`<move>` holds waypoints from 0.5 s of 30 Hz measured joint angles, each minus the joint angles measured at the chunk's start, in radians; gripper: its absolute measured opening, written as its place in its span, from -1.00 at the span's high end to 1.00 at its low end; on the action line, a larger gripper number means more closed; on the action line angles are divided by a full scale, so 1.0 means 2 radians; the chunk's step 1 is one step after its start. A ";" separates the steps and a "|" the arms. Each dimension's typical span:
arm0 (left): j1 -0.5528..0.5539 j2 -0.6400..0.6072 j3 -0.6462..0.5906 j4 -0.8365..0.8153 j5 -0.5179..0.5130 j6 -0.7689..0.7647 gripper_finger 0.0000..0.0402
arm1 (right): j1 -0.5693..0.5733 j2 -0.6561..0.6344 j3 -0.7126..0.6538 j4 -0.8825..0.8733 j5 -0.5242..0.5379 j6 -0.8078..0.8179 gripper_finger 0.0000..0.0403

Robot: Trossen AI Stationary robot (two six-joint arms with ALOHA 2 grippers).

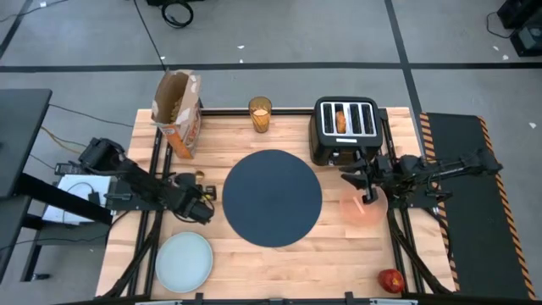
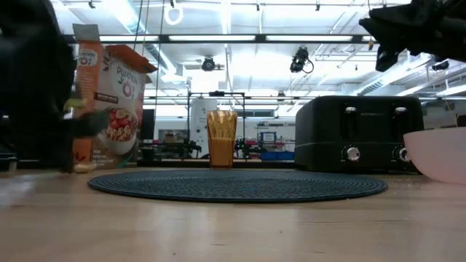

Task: Arrange a breakfast setting
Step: Put the spoon on the right side of the placemat

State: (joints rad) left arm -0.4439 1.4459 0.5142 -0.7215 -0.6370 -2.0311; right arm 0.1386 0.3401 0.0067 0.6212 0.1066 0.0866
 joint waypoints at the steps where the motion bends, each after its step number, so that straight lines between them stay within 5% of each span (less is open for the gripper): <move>1: 0.000 -0.009 0.011 0.003 -0.015 0.017 0.91 | 0.006 0.012 0.000 0.006 0.001 0.002 0.52; 9: 0.001 -0.037 0.103 0.061 -0.166 0.238 0.91 | 0.076 0.138 0.018 0.087 0.061 0.000 0.51; 15: 0.007 -0.032 0.105 0.307 -0.200 0.477 0.91 | 0.129 0.268 0.078 0.099 0.132 0.001 0.51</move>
State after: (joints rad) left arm -0.4300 1.3809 0.7240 -0.1071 -1.0370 -1.0766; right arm 0.3962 0.8758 0.1633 0.8195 0.3701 0.0882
